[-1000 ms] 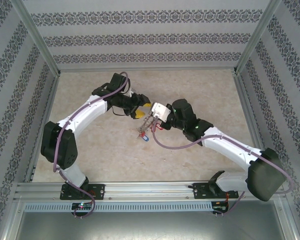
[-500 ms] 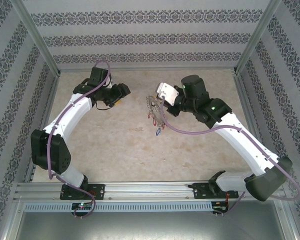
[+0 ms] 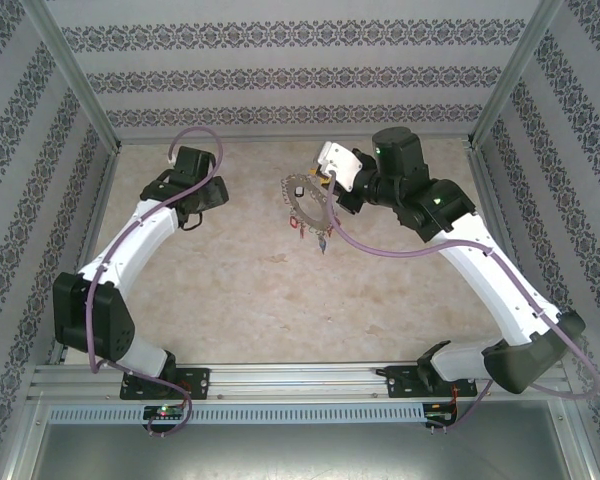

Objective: Put the keys on the keyring

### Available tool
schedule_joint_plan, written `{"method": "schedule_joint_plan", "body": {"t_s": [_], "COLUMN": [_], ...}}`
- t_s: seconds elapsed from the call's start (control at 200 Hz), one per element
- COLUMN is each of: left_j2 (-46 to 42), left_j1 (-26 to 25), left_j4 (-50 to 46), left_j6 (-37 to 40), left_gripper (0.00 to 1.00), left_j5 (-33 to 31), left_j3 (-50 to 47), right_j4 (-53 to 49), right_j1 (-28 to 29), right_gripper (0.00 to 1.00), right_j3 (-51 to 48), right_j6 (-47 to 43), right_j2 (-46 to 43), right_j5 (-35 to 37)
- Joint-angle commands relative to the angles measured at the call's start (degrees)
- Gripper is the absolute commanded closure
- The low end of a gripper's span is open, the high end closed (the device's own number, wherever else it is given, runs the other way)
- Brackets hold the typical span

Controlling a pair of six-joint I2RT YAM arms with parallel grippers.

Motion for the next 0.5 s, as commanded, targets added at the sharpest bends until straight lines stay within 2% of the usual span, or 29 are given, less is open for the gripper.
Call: {"method": "schedule_joint_plan", "body": {"t_s": [0.0,0.375,0.495], "left_j2": [-2.38,-4.2,-4.68], "left_j1": [0.84,1.33,1.3], "left_j4": [2.36,2.68,1.79], "left_j6": [2.91,6.57,7.03], "left_gripper": [0.32,0.3,0.29], "left_j5": [-4.55,-7.53,-8.93], "left_j3": [-1.34,-0.67,-0.63], "right_j4": [2.95,6.09,9.41], "right_j1": [-0.64,-0.73,0.04], "right_gripper": [1.0,1.0,1.0], "right_j3": [-3.4,-3.29,-5.06], "right_j6": [2.23,3.45,6.91], "right_j2": [0.11,-0.08,2.42], "right_j5": [-2.59,-4.39,-7.68]}}
